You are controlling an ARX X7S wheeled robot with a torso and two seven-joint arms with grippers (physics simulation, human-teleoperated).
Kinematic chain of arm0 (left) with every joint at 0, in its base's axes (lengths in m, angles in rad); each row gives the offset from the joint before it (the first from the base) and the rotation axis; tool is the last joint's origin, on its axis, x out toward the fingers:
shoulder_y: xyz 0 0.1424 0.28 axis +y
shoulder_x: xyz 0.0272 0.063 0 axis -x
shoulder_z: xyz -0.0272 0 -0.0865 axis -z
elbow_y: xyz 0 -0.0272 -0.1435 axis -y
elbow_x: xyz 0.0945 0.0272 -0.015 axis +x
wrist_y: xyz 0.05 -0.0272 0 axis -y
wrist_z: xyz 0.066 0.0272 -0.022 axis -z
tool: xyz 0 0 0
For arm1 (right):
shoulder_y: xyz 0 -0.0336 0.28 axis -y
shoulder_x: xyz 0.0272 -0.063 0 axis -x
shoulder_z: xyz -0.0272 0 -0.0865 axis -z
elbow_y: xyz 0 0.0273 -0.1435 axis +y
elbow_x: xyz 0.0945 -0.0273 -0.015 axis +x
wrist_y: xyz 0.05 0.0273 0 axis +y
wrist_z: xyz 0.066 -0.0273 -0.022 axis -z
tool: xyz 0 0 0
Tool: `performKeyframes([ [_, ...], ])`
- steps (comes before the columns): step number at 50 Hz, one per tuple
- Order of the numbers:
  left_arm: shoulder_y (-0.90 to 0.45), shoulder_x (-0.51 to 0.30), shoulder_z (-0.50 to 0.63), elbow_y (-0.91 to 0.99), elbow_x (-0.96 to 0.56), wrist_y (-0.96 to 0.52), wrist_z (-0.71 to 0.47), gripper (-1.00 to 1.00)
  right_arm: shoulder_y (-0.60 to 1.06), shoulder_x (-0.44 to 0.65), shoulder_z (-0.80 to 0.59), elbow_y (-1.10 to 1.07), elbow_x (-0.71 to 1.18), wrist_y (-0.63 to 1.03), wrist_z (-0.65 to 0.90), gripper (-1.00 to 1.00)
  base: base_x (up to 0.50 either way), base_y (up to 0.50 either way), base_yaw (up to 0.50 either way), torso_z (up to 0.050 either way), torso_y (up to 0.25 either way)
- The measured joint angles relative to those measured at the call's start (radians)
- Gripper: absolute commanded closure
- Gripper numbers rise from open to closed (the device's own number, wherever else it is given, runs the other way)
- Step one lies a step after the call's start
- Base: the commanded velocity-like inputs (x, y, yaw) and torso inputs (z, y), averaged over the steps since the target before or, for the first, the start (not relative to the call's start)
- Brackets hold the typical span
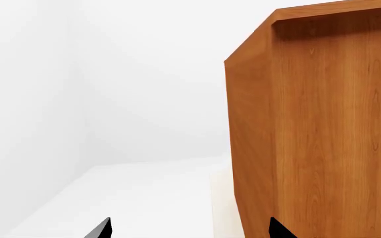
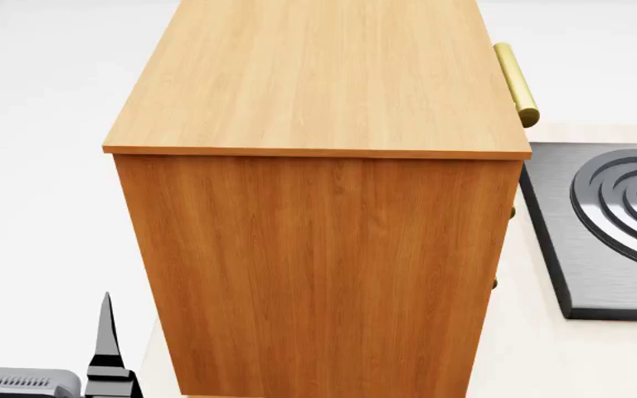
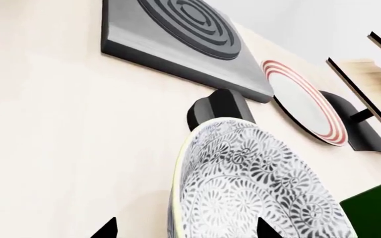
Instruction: Put the bowl on the top of the cabinet.
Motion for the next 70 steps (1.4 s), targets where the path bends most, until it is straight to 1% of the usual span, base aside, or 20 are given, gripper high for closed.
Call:
performKeyframes([
  [70, -0.002, -0.016, 0.012, 0.002, -0.014, 0.006, -0.021, -1.00, 0.037, -0.011, -0.026, 0.063, -0.015, -0.017, -0.006, -1.00, 0.00, 0.00, 0.00, 0.000, 0.000],
])
